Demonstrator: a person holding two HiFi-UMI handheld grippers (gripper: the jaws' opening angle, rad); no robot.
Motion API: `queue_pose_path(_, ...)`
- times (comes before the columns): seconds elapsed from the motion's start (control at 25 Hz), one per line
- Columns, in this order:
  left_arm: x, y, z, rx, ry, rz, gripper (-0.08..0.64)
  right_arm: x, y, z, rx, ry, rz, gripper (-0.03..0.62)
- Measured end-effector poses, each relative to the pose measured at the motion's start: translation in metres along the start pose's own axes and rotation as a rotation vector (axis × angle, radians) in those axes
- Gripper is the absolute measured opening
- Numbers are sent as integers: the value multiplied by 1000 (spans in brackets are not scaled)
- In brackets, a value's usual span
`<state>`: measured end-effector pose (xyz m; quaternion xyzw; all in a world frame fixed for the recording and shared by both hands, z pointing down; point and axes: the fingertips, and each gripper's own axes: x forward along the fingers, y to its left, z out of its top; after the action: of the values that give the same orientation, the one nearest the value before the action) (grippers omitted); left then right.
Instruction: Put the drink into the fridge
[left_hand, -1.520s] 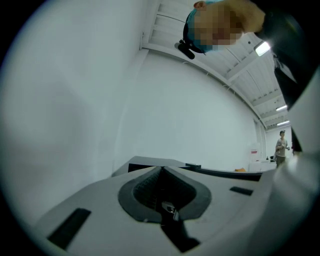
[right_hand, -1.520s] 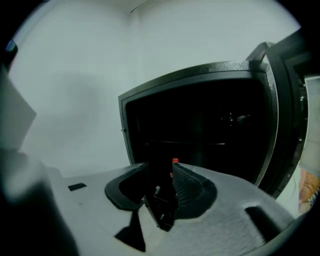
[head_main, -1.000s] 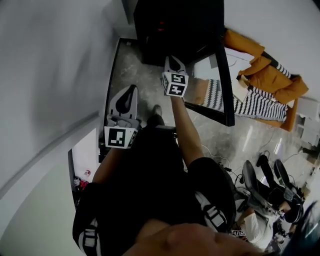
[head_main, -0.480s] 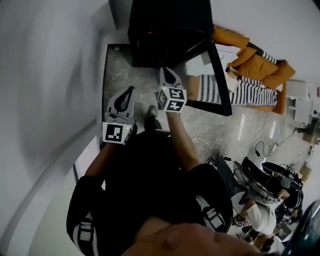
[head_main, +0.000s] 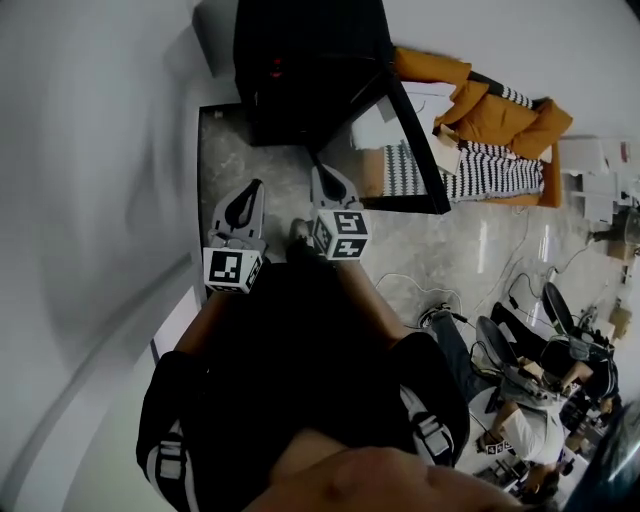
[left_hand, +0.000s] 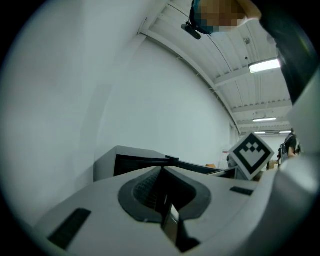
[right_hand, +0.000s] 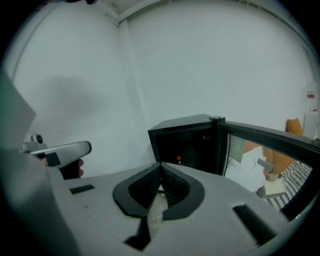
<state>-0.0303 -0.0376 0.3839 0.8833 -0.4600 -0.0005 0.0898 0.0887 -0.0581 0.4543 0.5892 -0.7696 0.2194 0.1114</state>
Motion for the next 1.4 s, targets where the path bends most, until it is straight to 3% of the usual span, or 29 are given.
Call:
queue_pose_path(0.16,0,-6,4,1,-13,-6,12,-27,0,5,21,-17,-11,2)
queue_pose_path(0.32,-1,-12,11,3,-21,-25,12,-40,13,8,35,-31,34,2)
queue_pose_path(0.64,-2,-19,-6,23,22,-55,12,-43,39,8,-44,-52,86,2)
queue_pose_path(1.4,-4,-11,-6,19,18,-21,12,-43,33,11,-65,-76,65,0)
